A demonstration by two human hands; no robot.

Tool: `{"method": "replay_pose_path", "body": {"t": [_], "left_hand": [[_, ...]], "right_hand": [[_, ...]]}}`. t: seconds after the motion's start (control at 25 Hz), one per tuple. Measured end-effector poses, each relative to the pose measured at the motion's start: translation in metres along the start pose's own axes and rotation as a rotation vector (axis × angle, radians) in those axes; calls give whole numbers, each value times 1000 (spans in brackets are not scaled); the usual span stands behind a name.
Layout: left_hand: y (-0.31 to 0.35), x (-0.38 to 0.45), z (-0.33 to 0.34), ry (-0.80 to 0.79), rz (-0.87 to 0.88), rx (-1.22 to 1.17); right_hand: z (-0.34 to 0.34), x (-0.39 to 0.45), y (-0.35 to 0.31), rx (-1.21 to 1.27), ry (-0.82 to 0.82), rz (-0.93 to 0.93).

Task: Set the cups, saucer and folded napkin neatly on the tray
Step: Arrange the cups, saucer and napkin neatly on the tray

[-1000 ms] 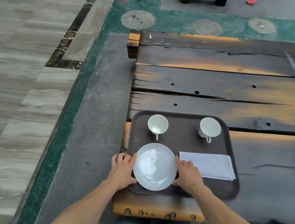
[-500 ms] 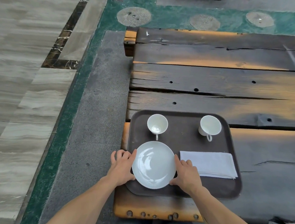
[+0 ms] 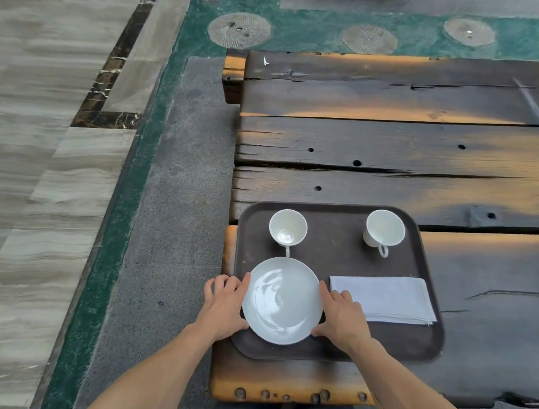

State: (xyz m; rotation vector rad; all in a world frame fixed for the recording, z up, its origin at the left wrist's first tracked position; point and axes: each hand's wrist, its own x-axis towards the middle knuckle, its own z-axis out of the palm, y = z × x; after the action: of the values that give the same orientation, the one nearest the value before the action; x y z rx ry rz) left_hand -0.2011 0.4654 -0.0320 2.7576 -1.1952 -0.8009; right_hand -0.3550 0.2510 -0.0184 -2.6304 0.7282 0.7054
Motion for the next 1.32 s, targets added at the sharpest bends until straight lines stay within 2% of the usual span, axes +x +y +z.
{"method": "replay_pose_path", "body": {"t": [0.56,0.72,0.88,1.08,1.32], "left_hand": [[7,-3,-5,-3,-16,28],[13,-4,-8,36,-58,39],[25,-4,-15,158,-91,76],[51,5,-16,186,-78,89],[108,19,-10,157,-51,24]], "right_hand": [[4,-2,-1,-19,-1,9],[2,-5,-3,-9,7,22],[-5,-8,3,26,30,16],[-19,-9,28,40,76,-15],[-35,-19,98,16,117,-24]]}}
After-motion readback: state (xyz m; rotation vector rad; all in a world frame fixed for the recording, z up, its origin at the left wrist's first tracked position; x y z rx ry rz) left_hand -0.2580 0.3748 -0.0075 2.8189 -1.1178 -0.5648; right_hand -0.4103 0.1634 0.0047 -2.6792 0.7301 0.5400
